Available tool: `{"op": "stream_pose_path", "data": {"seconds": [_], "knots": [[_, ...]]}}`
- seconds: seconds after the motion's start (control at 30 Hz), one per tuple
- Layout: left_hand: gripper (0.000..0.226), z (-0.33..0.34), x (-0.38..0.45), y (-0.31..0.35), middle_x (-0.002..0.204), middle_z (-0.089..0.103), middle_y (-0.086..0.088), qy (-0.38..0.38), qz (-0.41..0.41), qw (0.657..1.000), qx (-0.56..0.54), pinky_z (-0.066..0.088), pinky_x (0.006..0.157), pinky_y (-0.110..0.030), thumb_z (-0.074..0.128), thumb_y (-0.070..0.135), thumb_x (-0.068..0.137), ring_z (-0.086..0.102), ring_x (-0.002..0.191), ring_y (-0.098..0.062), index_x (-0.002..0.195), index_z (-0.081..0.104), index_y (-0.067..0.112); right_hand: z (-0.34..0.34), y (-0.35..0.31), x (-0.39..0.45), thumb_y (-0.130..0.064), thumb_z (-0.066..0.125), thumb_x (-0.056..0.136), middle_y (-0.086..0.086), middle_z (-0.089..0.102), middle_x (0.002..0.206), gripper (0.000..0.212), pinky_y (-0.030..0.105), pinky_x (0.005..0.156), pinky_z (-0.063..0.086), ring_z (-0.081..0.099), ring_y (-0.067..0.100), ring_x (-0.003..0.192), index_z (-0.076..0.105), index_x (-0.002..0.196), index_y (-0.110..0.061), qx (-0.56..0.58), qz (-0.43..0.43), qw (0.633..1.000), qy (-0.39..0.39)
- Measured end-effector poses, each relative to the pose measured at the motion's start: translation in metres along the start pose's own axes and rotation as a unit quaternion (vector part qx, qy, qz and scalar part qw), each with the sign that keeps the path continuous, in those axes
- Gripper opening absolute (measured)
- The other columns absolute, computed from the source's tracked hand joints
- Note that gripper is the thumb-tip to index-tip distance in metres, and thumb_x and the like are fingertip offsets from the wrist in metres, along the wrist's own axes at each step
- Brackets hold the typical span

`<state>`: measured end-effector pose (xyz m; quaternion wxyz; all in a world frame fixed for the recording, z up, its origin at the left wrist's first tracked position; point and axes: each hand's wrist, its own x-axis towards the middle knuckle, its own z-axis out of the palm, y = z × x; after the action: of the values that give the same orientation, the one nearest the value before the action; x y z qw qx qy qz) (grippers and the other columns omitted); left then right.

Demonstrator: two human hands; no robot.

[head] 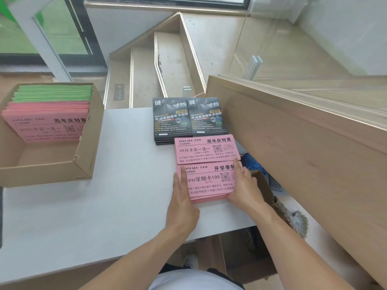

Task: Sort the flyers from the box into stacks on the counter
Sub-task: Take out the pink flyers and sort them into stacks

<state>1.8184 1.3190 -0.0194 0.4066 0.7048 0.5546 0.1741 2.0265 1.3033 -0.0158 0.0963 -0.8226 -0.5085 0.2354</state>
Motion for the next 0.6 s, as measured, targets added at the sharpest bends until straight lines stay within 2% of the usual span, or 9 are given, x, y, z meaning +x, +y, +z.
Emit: {"op": "stream_pose_path", "data": {"seconds": [0.07,0.13,0.23,0.33,0.4,0.5,0.6], "knots": [[0.117,-0.002,0.001,-0.004,0.170,-0.003,0.009,0.023,0.023,0.999,-0.010,0.044,0.094,-0.023,0.048,-0.008,0.087,0.025,0.152,-0.017,0.143,-0.034,0.053,0.000,-0.001,-0.002,-0.037,0.072,0.085,0.012,0.033,0.148,0.110,0.054,0.100,0.043,0.041,0.037,0.125,-0.010,0.159,-0.034,-0.010,0.000,1.000,0.000],[0.114,-0.004,0.004,-0.010,0.168,0.017,0.009,0.038,0.032,0.999,-0.013,0.048,0.099,-0.030,0.047,-0.007,0.089,0.039,0.145,-0.020,0.147,-0.029,0.055,0.000,-0.001,-0.003,-0.035,0.072,0.084,0.011,0.035,0.146,0.111,0.053,0.100,0.042,0.042,0.035,0.124,-0.010,0.159,-0.035,-0.010,-0.002,1.000,0.003],[0.111,-0.006,0.004,-0.010,0.164,0.032,0.010,0.043,0.025,0.999,-0.013,0.054,0.095,-0.039,0.048,-0.006,0.091,0.056,0.129,-0.023,0.150,-0.021,0.056,-0.001,-0.002,-0.006,-0.035,0.074,0.083,0.011,0.036,0.145,0.113,0.053,0.103,0.040,0.042,0.034,0.124,-0.010,0.159,-0.034,-0.001,-0.004,1.000,-0.001],[0.105,-0.005,-0.003,-0.005,0.163,0.033,0.012,0.042,0.019,0.999,-0.010,0.051,0.091,-0.029,0.047,-0.002,0.096,0.061,0.117,-0.019,0.151,-0.021,0.055,-0.005,0.001,-0.005,-0.043,0.073,0.079,0.007,0.044,0.140,0.112,0.054,0.103,0.043,0.046,0.032,0.122,-0.006,0.159,-0.036,0.011,-0.007,1.000,-0.003],[0.104,-0.005,-0.005,-0.004,0.160,0.037,0.013,0.032,0.014,0.999,-0.012,0.046,0.088,-0.022,0.046,-0.002,0.097,0.060,0.115,-0.016,0.150,-0.024,0.054,-0.007,0.009,0.001,-0.051,0.065,0.074,0.001,0.054,0.130,0.108,0.053,0.094,0.052,0.055,0.027,0.112,0.001,0.159,-0.035,0.025,-0.016,1.000,-0.007],[0.107,-0.004,-0.002,-0.002,0.156,0.042,0.014,0.025,-0.015,0.999,-0.035,0.048,0.093,-0.027,0.048,0.002,0.095,0.058,0.122,-0.018,0.145,-0.027,0.061,0.000,0.029,0.015,-0.058,0.056,0.065,-0.005,0.062,0.117,0.107,0.049,0.082,0.058,0.062,0.022,0.102,0.009,0.158,-0.034,0.027,-0.032,0.999,-0.005],[0.105,-0.008,0.006,0.002,0.133,0.063,0.014,0.020,-0.068,0.994,-0.087,0.053,0.088,-0.034,0.055,0.015,0.096,0.064,0.105,-0.015,0.141,-0.028,0.062,0.007,0.041,0.026,-0.053,0.060,0.061,-0.004,0.059,0.119,0.110,0.052,0.076,0.059,0.063,0.027,0.101,0.008,0.158,-0.039,0.014,-0.030,0.999,-0.007]]}}
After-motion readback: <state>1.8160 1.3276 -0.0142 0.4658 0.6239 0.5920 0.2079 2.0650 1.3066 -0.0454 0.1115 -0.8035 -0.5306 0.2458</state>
